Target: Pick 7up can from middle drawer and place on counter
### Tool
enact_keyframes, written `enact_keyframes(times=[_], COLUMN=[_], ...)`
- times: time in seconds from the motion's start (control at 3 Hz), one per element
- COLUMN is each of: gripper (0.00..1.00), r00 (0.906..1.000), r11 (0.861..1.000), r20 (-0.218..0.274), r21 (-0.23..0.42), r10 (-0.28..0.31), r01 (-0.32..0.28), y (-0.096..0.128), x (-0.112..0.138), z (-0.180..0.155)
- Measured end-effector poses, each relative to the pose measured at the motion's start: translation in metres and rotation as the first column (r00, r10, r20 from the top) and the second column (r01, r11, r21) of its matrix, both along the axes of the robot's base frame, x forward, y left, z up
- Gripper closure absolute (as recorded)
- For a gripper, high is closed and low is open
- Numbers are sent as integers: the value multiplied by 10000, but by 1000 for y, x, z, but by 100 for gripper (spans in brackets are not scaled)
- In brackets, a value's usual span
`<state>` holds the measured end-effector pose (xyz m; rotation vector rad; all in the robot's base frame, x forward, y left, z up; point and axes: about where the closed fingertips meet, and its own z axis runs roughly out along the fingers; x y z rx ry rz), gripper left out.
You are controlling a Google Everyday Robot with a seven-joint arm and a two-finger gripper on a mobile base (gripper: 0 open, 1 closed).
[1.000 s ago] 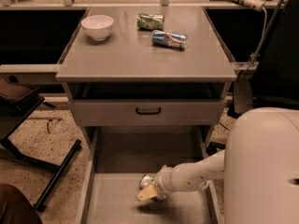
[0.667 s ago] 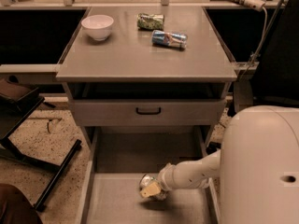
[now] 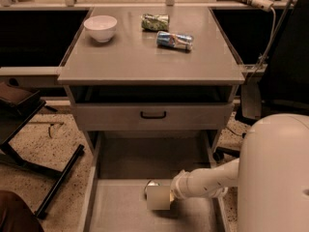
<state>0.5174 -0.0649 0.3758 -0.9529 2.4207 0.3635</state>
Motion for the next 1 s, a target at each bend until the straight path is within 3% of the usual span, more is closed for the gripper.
enact_keyframes(times=[0.67,1.0], gripper=[0,0], r00=[9995,9981], r11=[9991,9973], r20=[-222,-291], r21=[348,508], r10=[229,544], r01=[-221,-529], y=[-17,-2], x=[-37,-43], z=[2,0])
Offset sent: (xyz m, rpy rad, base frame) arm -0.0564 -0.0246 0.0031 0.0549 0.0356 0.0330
